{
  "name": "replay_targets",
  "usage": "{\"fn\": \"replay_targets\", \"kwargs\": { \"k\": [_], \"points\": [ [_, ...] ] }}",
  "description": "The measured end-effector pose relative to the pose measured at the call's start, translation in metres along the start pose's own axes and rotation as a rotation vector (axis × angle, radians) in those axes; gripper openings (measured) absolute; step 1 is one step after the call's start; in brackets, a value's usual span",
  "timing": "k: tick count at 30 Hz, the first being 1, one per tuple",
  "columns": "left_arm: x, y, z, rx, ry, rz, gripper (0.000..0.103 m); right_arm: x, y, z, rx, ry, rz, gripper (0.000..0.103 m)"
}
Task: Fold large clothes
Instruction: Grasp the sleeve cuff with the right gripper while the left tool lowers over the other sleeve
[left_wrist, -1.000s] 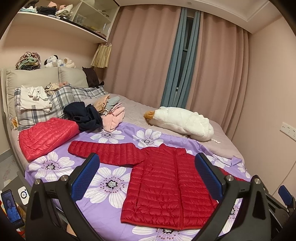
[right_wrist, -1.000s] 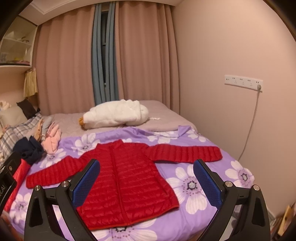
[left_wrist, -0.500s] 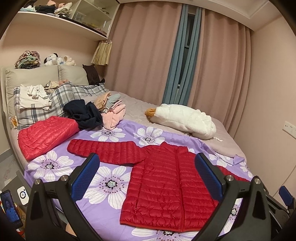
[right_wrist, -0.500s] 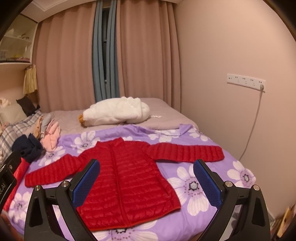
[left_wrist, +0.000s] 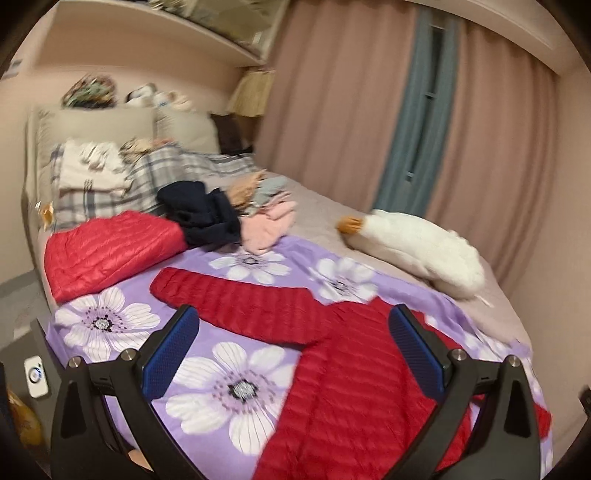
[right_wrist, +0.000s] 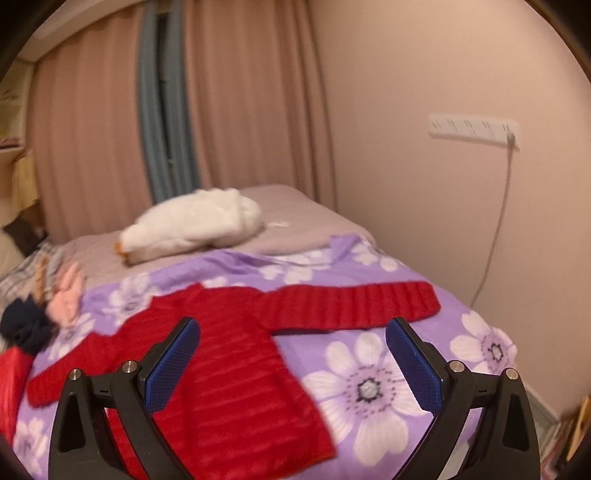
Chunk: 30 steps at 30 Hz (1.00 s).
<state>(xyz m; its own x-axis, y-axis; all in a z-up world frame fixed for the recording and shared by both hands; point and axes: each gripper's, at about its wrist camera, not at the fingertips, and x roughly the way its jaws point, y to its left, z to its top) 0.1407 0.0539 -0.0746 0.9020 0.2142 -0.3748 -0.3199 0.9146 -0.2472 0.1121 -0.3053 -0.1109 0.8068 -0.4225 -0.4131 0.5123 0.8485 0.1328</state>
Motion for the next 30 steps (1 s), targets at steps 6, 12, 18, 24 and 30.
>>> {"fn": "replay_targets", "kwargs": {
  "k": [6, 12, 18, 24, 30],
  "points": [
    [0.058, 0.039, -0.005, -0.094, 0.051, 0.166, 0.103, 0.103, -0.082, 0.011, 0.140, 0.110, -0.174, 0.100],
    [0.106, 0.038, -0.012, -0.122, 0.025, 0.192, 0.103, 0.196, -0.152, 0.005, 0.237, 0.238, -0.286, 0.100],
    [0.159, 0.028, -0.023, -0.132, 0.062, 0.277, 0.103, 0.262, -0.187, -0.008, 0.244, 0.297, -0.360, 0.100],
    [0.191, 0.022, -0.043, -0.103, 0.106, 0.284, 0.103, 0.320, -0.205, -0.025, 0.359, 0.384, -0.281, 0.085],
    [0.232, 0.031, -0.057, -0.134, 0.145, 0.293, 0.102, 0.321, -0.184, -0.022, 0.248, 0.371, -0.330, 0.042]
  ]
}}
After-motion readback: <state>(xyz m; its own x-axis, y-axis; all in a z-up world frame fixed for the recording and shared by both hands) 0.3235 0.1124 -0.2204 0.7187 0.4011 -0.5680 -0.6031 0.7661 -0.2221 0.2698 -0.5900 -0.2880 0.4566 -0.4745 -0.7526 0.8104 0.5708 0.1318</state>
